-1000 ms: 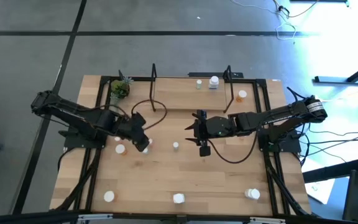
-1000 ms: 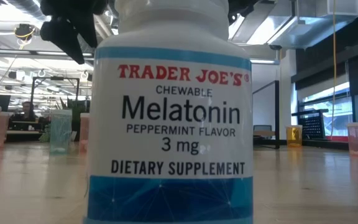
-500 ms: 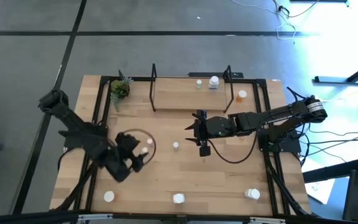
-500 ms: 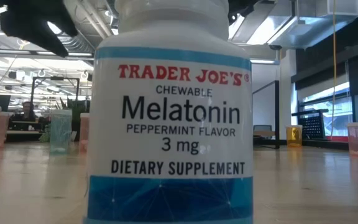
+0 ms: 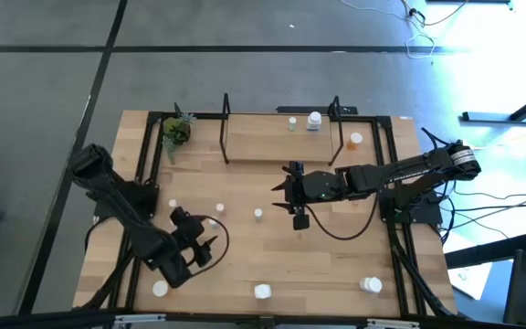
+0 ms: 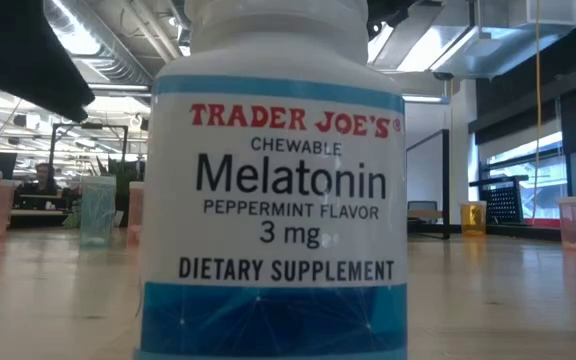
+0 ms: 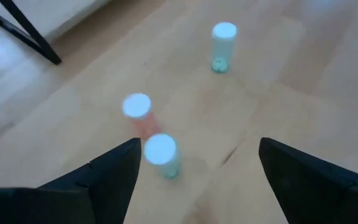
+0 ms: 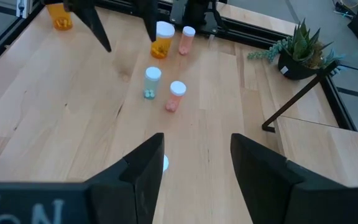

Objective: Pick and place medicine bottles onto shelf by color
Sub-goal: Put the middle pink pill bottle on the shelf

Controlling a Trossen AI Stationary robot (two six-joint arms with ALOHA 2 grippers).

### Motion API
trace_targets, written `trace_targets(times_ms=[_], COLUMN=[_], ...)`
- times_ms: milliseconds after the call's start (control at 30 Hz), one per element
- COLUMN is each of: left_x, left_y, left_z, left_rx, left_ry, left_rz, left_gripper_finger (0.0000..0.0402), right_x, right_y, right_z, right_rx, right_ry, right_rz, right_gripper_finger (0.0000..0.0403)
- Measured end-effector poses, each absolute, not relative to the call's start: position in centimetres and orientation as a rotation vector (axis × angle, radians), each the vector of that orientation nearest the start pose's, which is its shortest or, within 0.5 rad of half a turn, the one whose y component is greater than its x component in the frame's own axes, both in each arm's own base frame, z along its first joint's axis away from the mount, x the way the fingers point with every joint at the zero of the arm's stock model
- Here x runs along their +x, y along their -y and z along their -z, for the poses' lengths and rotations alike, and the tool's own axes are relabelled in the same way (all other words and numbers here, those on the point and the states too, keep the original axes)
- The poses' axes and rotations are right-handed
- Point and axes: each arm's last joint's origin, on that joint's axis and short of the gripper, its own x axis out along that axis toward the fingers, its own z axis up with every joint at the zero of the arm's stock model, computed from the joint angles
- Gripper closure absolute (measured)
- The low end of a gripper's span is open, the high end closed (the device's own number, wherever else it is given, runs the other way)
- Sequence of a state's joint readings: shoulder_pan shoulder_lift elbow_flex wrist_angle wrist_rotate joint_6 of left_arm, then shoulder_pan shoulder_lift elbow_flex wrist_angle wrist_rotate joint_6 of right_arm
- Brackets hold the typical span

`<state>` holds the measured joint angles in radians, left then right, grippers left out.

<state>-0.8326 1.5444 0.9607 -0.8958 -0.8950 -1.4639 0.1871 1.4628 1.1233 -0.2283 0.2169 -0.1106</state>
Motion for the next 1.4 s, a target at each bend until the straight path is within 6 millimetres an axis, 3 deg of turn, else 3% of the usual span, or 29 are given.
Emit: trace_targets(times_ms=[200, 633, 800, 1100, 1400], left_x=[19.5, 20.5, 20.9, 20.4, 18.8], left_y=[15.9, 9.9, 8.0, 7.7, 6.9], left_z=[-20.1, -23.6, -24.3, -22.2, -20.5], left_rx=[-0.206, -0.433, -0.438, -0.416, -0.479], left_ry=[-0.665, -0.841, -0.878, -0.811, -0.688], left_rz=[-0.717, -0.759, -0.758, -0.78, -0.679], left_gripper_finger=[0.008, 0.008, 0.008, 0.008, 0.008], right_x=[31.9, 31.9, 31.9, 31.9, 31.9], right_y=[-5.4, -5.4, -5.4, -5.4, -5.4], right_z=[-28.9, -28.9, -28.9, -28.9, -28.9], right_rx=[-0.222, -0.22, -0.22, -0.222, -0.22], right_ry=[-0.558, -0.558, -0.558, -0.558, -0.558], right_rz=[-0.002, -0.002, -0.001, -0.002, -0.002], right_gripper_finger=[0.0214, 0.0214, 0.0214, 0.0215, 0.0215])
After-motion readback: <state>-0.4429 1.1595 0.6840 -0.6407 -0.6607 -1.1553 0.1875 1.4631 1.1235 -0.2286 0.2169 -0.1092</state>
